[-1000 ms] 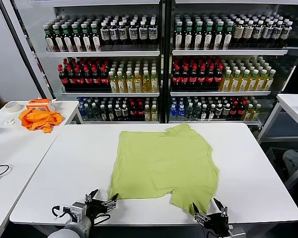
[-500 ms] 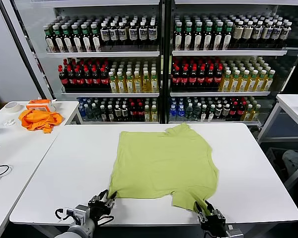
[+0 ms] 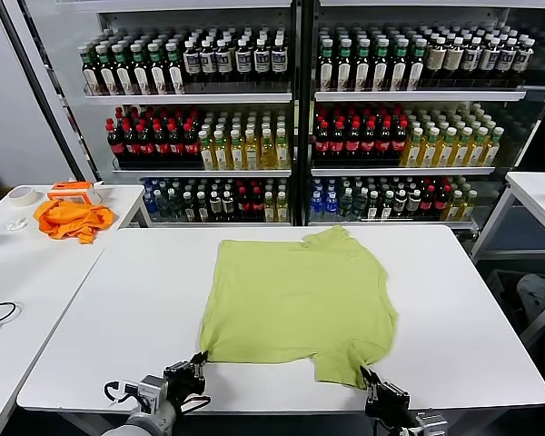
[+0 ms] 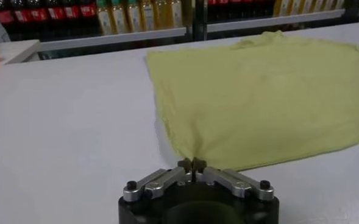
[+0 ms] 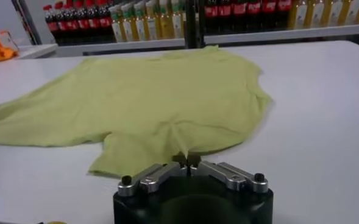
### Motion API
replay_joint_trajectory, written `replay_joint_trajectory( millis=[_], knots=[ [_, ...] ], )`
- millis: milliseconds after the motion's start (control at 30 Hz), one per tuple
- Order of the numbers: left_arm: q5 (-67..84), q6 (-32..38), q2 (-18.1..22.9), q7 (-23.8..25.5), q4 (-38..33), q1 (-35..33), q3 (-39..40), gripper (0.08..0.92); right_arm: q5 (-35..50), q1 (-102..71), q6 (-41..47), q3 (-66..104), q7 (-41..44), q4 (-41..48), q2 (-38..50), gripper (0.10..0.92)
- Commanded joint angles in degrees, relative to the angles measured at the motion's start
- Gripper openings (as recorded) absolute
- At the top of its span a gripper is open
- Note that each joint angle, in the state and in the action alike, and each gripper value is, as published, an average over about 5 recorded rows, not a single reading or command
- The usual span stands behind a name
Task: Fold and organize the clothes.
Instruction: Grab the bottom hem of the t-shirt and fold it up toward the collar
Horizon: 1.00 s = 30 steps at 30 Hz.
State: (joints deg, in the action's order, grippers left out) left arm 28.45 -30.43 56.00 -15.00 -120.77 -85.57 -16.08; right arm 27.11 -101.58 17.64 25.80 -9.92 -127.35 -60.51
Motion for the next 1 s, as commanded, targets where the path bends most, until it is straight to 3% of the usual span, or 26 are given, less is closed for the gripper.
replay_joint_trajectory(
  millis=[33, 467, 600, 1000],
  knots=[
    [1.9, 0.1, -3.7, -0.5, -8.3, -8.0, -5.4, 0.081, 0.0, -10.4, 0.6, 5.5, 0.3, -7.6, 1.2, 0.105],
    [4.0, -1.3, -5.7, -2.7, -15.7, -16.1, -10.2, 0.081, -2.5, -14.2, 1.0, 5.1, 0.1, -12.4, 1.1, 0.105],
    [4.9, 0.0, -5.9, -1.7, -13.4, -11.4, -10.2, 0.081, 0.7, -8.5, 2.8, 5.8, -1.0, -11.0, 2.6, 0.105],
    [8.7, 3.6, -5.8, 3.2, 3.1, 9.2, -2.5, 0.081, 6.7, 11.7, 10.1, 0.3, -3.1, -1.5, 4.0, 0.105]
  ],
)
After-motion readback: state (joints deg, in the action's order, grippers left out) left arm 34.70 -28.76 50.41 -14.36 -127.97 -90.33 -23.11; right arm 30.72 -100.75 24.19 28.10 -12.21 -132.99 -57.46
